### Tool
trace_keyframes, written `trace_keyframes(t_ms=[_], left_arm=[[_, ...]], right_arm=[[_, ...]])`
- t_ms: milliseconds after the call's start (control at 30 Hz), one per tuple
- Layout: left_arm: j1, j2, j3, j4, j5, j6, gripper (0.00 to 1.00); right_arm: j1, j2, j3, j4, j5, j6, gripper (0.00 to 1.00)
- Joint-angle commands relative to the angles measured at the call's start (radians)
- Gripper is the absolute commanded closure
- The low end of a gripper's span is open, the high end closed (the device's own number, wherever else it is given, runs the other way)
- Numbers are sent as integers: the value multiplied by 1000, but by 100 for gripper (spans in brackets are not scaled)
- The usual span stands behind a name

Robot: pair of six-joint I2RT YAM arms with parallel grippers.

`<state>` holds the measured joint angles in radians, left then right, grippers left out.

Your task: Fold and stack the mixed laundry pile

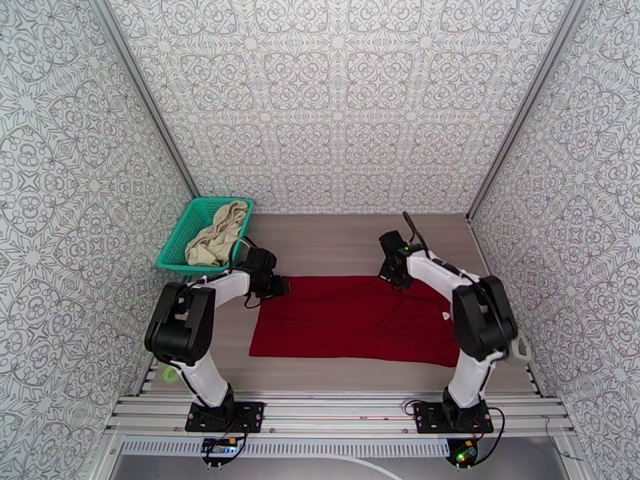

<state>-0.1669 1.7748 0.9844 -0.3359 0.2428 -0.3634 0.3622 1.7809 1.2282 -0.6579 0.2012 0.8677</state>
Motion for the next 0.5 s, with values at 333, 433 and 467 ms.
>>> trace_keyframes(t_ms=[333,433,467], left_arm=[[10,56,-40,10,0,-12,57],[11,56,-40,11,-1,-11,57],[13,56,-39,11,0,-10,57]], right_arm=[[59,274,377,-207,61,-108,55],[61,338,441,-249,57,-107,55],[63,351,456,-257,58,-103,55]])
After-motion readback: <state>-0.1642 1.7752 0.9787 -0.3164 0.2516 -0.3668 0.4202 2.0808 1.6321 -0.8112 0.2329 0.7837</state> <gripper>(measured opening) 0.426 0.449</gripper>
